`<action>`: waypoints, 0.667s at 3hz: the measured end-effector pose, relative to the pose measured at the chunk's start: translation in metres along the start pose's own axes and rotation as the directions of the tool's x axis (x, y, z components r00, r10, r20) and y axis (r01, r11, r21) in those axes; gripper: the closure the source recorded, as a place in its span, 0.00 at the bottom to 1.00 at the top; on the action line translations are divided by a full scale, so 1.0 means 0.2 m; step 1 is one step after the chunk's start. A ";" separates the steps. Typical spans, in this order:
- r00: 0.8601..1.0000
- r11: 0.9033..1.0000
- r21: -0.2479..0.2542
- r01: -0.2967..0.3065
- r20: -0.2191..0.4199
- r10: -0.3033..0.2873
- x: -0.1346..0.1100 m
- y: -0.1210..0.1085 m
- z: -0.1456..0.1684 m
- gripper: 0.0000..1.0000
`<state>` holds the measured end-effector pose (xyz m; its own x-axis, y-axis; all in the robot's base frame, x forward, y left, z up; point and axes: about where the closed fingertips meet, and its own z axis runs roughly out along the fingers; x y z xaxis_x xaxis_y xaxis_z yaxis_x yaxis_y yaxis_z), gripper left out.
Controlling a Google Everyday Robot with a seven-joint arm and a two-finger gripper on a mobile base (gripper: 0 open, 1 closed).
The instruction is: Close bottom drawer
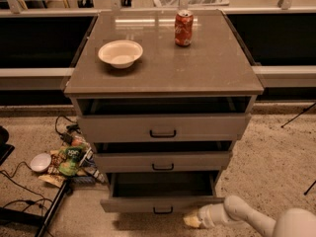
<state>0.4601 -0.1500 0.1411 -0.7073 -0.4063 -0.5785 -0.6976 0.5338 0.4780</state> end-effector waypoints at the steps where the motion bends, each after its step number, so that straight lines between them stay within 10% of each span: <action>1: 1.000 1.000 -0.013 0.002 0.015 -0.002 -0.16 -0.15 0.04 1.00; 2: 1.000 1.000 -0.017 0.008 0.013 -0.008 -0.17 -0.14 0.05 1.00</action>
Offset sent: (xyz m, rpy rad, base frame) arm 0.1737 0.0117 -0.0145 0.0651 -0.0125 -0.0252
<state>0.5056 -0.1438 0.1403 -0.7004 -0.4006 -0.5907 -0.7049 0.5177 0.4848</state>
